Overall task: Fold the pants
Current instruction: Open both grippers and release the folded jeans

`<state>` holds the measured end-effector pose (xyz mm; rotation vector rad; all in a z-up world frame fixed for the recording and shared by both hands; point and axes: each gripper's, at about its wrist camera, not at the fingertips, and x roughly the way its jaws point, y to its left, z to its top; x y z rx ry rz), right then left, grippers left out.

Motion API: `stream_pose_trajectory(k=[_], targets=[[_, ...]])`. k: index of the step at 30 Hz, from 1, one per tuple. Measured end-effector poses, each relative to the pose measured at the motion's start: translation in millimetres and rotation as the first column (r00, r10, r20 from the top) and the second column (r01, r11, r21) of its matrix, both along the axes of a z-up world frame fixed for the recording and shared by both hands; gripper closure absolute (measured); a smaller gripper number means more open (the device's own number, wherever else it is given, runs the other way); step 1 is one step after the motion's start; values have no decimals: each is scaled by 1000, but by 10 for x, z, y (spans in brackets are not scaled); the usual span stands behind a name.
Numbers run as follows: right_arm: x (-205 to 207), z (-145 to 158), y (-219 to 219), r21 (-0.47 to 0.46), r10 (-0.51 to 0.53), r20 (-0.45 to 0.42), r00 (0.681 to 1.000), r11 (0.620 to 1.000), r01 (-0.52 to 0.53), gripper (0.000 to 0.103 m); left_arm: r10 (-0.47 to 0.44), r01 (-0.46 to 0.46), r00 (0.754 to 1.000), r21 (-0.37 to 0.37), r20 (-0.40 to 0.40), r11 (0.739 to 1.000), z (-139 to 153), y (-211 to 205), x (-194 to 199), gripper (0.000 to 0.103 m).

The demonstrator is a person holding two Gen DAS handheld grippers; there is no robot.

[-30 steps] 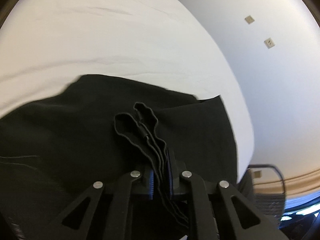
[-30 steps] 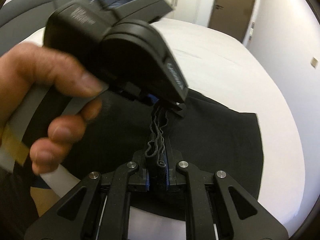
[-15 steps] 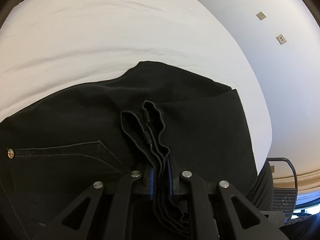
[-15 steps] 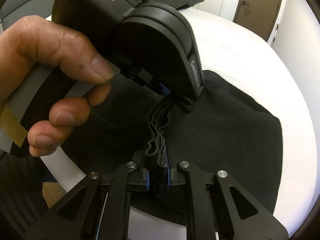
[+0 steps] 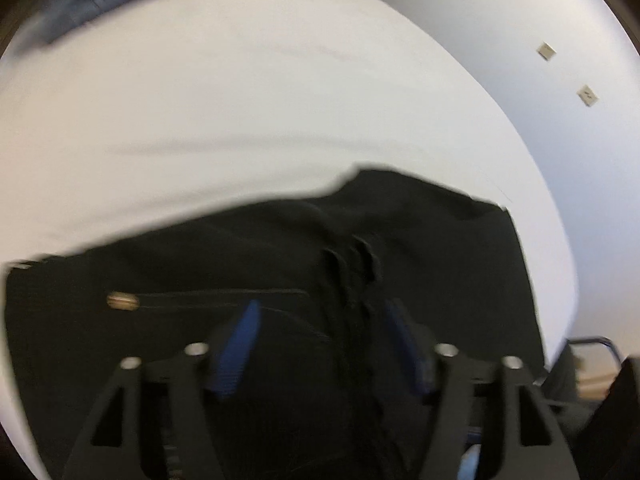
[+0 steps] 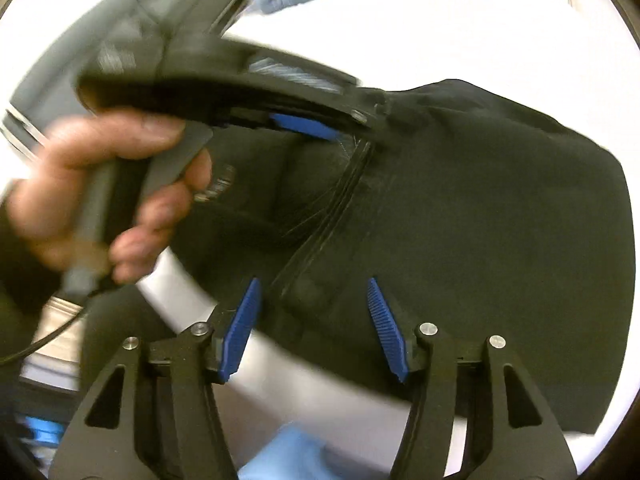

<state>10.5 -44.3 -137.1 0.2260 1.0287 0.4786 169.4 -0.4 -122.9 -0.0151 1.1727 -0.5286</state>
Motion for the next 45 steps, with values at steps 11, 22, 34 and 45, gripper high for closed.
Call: stream_pose_trajectory(k=[11, 22, 34, 45], targets=[[530, 63, -2447, 577, -143, -80, 986, 800, 163, 48, -126, 115, 983, 87, 130, 990, 67, -609, -626, 32], [1242, -784, -2635, 549, -61, -235, 970, 815, 185, 59, -124, 109, 988, 144, 96, 984, -281, -633, -879, 27], [-58, -741, -2182, 555, 56, -251, 966, 826, 96, 59, -113, 101, 988, 116, 104, 988, -304, -505, -880, 26], [387, -33, -2115, 606, 63, -93, 994, 795, 6, 57, -17, 13, 992, 27, 124, 1000, -142, -240, -951, 25]])
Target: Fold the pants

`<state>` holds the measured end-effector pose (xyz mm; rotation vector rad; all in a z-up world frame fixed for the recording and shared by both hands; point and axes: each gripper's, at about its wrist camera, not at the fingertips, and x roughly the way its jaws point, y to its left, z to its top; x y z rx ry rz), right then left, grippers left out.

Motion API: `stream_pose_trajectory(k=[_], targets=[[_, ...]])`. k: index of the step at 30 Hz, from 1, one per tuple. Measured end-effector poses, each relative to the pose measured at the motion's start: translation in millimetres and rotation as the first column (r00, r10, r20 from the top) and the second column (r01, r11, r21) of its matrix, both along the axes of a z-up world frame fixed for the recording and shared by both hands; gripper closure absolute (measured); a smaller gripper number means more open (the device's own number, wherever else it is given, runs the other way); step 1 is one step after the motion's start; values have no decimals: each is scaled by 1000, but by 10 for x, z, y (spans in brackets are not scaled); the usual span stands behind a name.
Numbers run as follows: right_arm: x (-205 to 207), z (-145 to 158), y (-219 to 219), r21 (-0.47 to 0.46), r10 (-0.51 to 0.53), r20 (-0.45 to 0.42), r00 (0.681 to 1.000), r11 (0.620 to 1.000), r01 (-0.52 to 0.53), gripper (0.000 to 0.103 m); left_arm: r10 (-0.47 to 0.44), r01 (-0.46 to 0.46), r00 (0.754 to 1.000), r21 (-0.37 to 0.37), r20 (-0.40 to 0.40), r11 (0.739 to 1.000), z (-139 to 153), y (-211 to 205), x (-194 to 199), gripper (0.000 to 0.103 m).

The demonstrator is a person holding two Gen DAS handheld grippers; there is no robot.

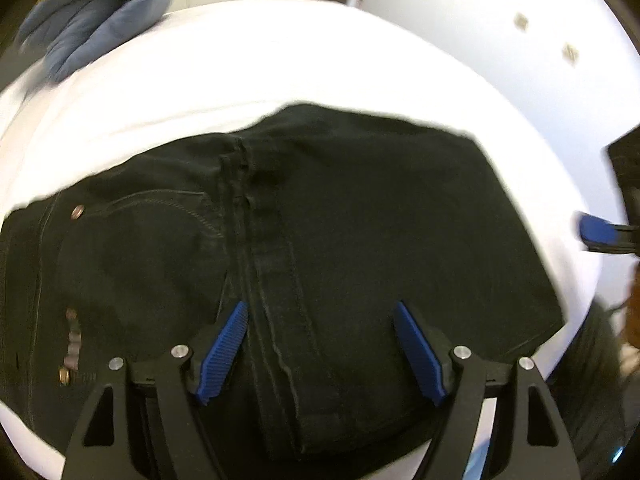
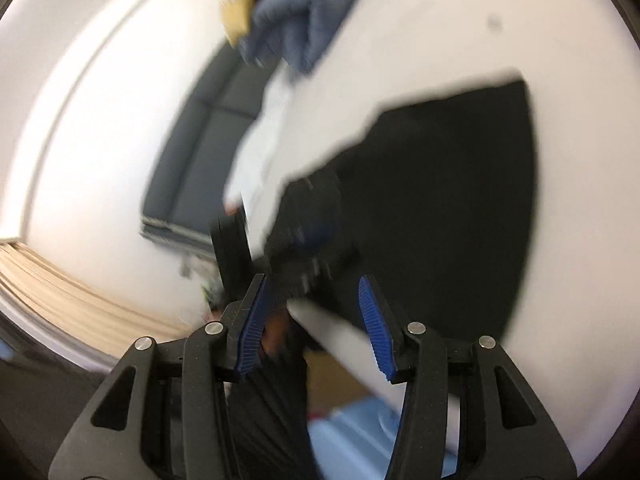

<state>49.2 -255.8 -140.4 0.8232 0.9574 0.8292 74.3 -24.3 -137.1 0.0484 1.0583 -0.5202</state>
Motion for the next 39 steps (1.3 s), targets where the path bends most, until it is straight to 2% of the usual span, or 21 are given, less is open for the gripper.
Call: stream_pose_trajectory(k=[2, 4, 5, 6, 9, 11, 12, 13, 14, 15, 19, 21, 22, 24, 27, 29, 31, 34, 36, 38, 39], targets=[[259, -218, 29, 11, -27, -66, 997, 1000, 28, 55, 96, -94, 995, -82, 20, 992, 138, 269, -66, 24], [428, -585, 59, -93, -85, -178, 980, 993, 69, 52, 213, -203, 976, -165, 42, 965, 300, 646, -170, 18], [446, -771, 57, -123, -109, -213, 971, 989, 84, 69, 259, -246, 965, -194, 44, 950, 346, 809, -213, 12], [423, -756, 48, -136, -129, -173, 976, 985, 106, 72, 307, -290, 951, -218, 45, 932, 388, 982, -257, 10], [388, -687, 41, -111, -149, -184, 972, 985, 130, 68, 457, -428, 889, -289, 36, 856, 509, 1623, -409, 9], [340, -610, -12, -58, -165, -180, 970, 986, 157, 51, 570, -533, 822, -341, 9, 774, 502, 2067, -508, 6], [312, -550, -6, -27, -176, -168, 970, 984, 174, 49, 614, -577, 789, -365, -17, 731, 471, 2251, -543, 5], [291, -495, 18, 3, -180, -157, 971, 983, 183, 47, 661, -629, 747, -395, -71, 669, 389, 2476, -573, 5], [272, -454, 45, 30, -179, -149, 973, 982, 185, 47, 678, -654, 727, -410, -108, 636, 329, 2578, -579, 5], [270, -431, 79, 49, -176, -145, 974, 982, 185, 47, 698, -684, 699, -432, -158, 588, 238, 2702, -593, 5], [307, -336, 332, 83, -144, -146, 979, 984, 157, 47, 723, -742, 633, -483, -277, 465, -13, 2907, -613, 5], [334, -292, 451, 87, -124, -151, 981, 987, 139, 47, 708, -746, 629, -505, -321, 434, -149, 2898, -575, 5], [337, -297, 485, 87, -117, -154, 981, 987, 132, 47, 690, -739, 640, -517, -339, 431, -197, 2867, -525, 5], [362, -298, 590, 94, -109, -159, 981, 988, 125, 47, 674, -738, 642, -532, -366, 415, -265, 2859, -484, 6], [396, -305, 650, 113, -106, -163, 981, 986, 126, 47, 658, -747, 622, -574, -424, 336, -389, 2891, -447, 9], [415, -289, 645, 127, -107, -167, 980, 984, 129, 47, 651, -749, 613, -591, -447, 300, -437, 2909, -409, 15], [461, -278, 658, 120, -101, -173, 980, 985, 123, 47, 642, -753, 608, -595, -467, 280, -457, 2926, -370, 21], [556, -239, 745, 109, -73, -181, 981, 990, 93, 47, 620, -762, 595, -604, -511, 234, -549, 2972, -307, 42], [643, -202, 887, 108, -36, -179, 983, 993, 56, 47, 603, -765, 589, -612, -537, 202, -609, 3000, -259, 65], [756, -186, 1091, 95, 5, -181, 983, 995, 13, 47, 588, -772, 581, -610, -563, 178, -695, 3026, -254, 81], [813, -191, 1193, 82, 21, -187, 982, 997, -5, 47, 586, -774, 577, -609, -569, 171, -718, 3034, -260, 82]])
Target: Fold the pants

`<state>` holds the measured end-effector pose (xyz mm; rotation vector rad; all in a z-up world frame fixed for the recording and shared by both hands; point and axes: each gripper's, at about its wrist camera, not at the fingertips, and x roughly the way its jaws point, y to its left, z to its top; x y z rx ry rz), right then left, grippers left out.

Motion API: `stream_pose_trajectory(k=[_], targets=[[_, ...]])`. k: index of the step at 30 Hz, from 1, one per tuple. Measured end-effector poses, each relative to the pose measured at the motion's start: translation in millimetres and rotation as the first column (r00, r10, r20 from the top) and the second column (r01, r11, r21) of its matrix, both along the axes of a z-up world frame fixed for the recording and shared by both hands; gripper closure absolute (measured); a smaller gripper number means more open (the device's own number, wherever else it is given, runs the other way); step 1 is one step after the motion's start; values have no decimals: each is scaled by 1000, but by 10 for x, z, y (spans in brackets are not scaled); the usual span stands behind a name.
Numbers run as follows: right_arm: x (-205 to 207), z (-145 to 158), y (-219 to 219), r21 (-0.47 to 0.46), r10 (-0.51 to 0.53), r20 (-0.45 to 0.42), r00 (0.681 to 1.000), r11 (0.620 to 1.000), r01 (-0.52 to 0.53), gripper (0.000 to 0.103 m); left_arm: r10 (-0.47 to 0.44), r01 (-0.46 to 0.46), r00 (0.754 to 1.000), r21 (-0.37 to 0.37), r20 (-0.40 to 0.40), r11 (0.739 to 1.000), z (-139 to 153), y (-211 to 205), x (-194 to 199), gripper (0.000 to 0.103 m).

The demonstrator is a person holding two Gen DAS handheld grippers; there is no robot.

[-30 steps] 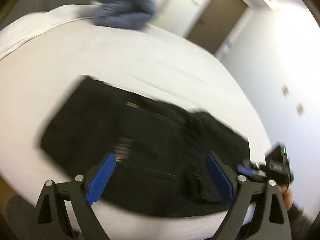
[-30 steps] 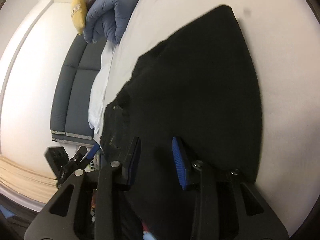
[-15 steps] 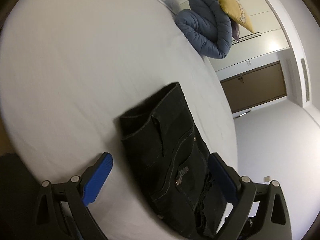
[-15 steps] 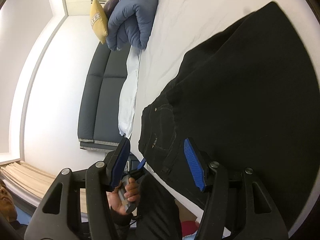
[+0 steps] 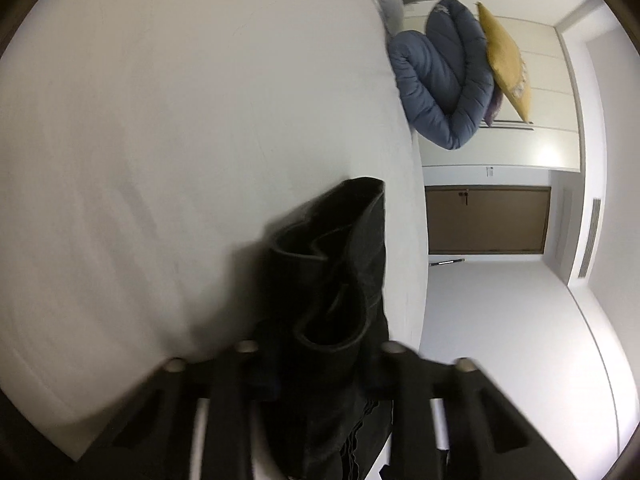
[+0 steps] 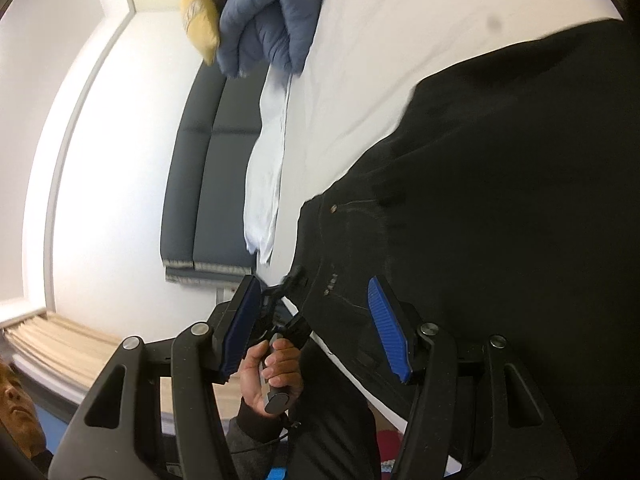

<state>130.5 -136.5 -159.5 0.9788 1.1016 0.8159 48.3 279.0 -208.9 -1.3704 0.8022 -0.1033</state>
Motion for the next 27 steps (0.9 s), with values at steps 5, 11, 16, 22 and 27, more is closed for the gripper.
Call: stream_pose_trajectory(k=[5, 11, 16, 22, 27], targets=[[298, -176, 538, -78, 91, -70, 993, 992, -97, 47, -6, 4, 999, 54, 32, 999, 114, -36, 1, 86], [407, -444, 683, -157, 35, -155, 987, 986, -60, 50, -29, 19, 997, 136, 73, 991, 350, -122, 49, 88], [275, -423, 677, -169, 2, -71, 998, 986, -14, 50, -84, 52, 989, 237, 124, 970, 658, -305, 136, 88], [214, -231, 438, -84, -45, -130, 991, 996, 34, 48, -264, 148, 945, 467, 193, 872, 1339, -863, 238, 88], [8, 254, -195, -39, -155, -25, 988, 987, 154, 36, -540, 276, 824, 708, 175, 650, 1793, -2081, 232, 87]])
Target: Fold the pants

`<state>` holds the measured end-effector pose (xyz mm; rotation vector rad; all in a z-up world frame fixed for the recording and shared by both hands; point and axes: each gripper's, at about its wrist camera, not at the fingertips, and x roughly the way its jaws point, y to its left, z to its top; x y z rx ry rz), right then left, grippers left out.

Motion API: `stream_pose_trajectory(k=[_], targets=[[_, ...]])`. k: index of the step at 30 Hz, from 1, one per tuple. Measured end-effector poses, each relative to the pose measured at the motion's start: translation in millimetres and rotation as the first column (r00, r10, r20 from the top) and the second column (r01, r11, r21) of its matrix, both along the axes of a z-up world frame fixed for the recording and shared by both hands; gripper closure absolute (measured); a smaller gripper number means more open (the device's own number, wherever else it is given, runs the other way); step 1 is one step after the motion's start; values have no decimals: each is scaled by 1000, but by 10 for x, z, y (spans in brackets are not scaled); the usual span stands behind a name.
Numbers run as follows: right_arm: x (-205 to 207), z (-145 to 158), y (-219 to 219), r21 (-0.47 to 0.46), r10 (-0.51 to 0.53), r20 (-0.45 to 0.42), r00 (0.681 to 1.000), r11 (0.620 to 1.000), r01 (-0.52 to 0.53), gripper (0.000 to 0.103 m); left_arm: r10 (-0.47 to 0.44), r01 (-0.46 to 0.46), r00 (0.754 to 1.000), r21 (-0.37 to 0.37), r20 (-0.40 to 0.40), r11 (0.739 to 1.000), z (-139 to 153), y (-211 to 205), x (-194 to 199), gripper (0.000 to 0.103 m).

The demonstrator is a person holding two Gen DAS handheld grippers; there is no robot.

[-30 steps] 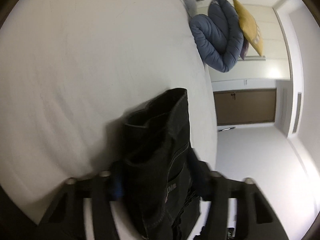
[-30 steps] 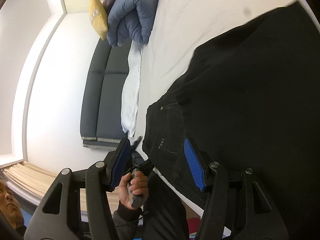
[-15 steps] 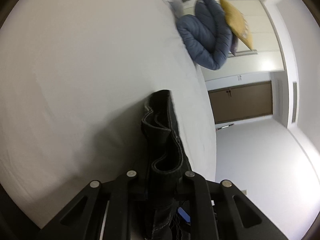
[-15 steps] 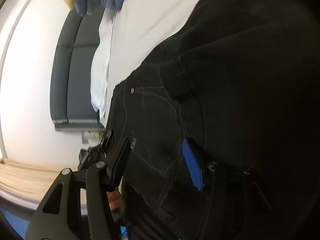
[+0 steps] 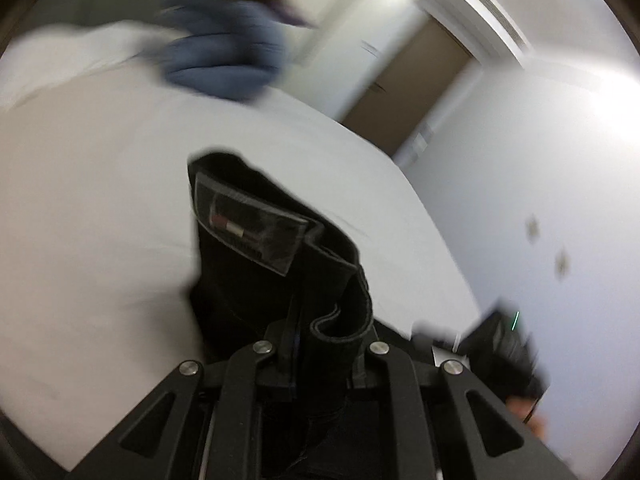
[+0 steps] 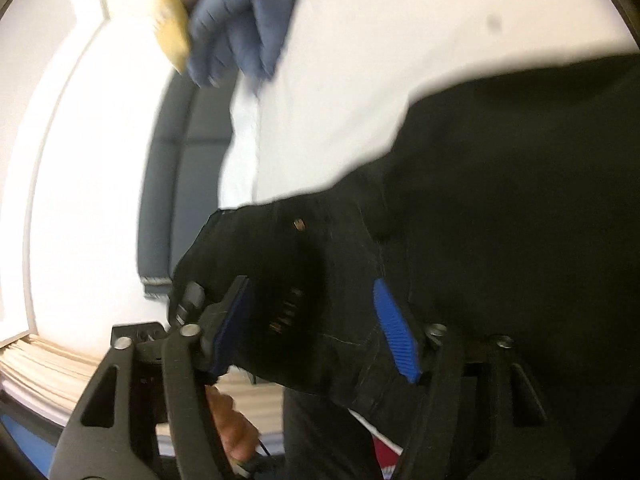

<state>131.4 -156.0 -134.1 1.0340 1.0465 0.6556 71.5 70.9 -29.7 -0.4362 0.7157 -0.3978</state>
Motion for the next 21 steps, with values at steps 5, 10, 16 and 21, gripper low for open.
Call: stream_pose_trajectory(k=[5, 10, 16, 21], targets=[[-312, 219, -524, -28, -40, 57, 998, 999, 42, 25, -255, 250, 967, 216, -6, 944, -276, -1250, -289, 87], [-509, -23, -857, -85, -59, -24, 998, 995, 56, 25, -390, 373, 920, 377, -33, 848, -477, -1834, -584, 87], [-594, -170, -704, -217, -19, 1, 1000, 976, 18, 48, -406, 370, 913, 475, -30, 799, -491, -2051, -653, 87], [-594, -212, -717, -308, -8, 4, 1000, 951, 9, 86, -432, 382, 902, 523, -30, 762, -539, -2246, -703, 87]])
